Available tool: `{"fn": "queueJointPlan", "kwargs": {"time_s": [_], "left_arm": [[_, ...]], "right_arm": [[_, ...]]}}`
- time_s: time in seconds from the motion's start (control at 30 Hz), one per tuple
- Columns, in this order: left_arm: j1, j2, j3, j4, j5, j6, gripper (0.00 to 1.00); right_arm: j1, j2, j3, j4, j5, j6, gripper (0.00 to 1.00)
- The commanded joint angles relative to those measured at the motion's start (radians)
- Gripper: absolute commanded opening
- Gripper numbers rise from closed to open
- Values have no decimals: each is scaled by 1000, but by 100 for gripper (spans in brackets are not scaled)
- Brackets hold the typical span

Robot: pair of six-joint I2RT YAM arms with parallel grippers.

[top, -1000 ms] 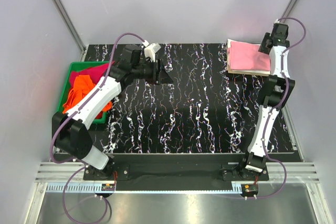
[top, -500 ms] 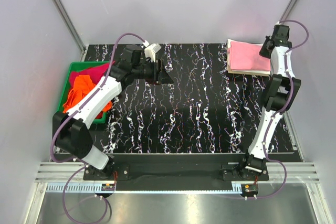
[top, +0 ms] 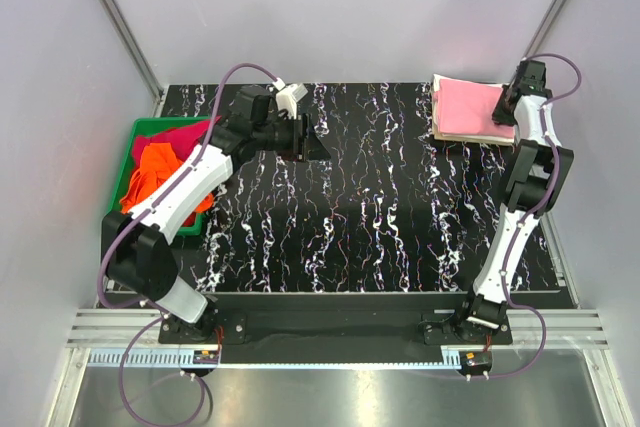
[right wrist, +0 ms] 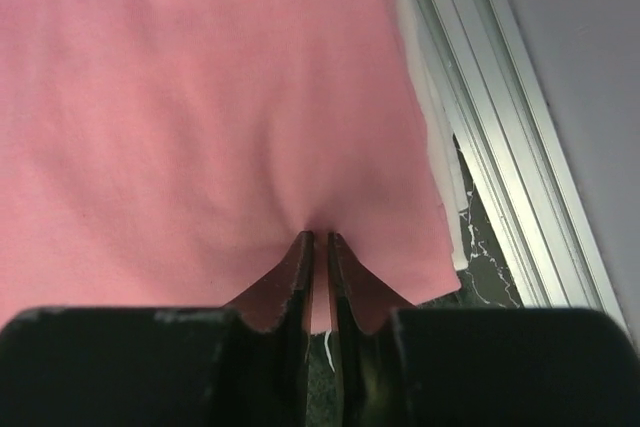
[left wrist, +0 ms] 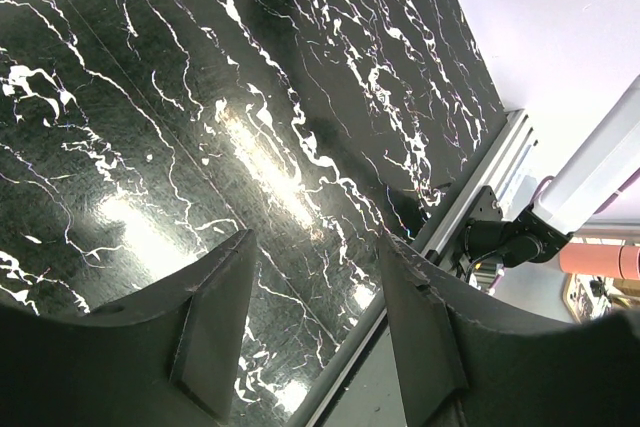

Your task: Fold and stack the t-shirts

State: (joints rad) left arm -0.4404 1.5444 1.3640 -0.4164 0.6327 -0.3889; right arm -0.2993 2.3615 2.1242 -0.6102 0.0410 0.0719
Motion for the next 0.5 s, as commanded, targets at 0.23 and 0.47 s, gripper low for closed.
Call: {"fn": "queueJointPlan", "kwargs": {"time_s": [0.23,0.47], "left_arm": [[-4,-13,-2,28,-37,45,58],[11,-145,-26,37,-211,79,58]], "right_arm": [[74,-336,-194,-74,-102,176,28],[284,-695,-551,-45,-329,302,50]]}}
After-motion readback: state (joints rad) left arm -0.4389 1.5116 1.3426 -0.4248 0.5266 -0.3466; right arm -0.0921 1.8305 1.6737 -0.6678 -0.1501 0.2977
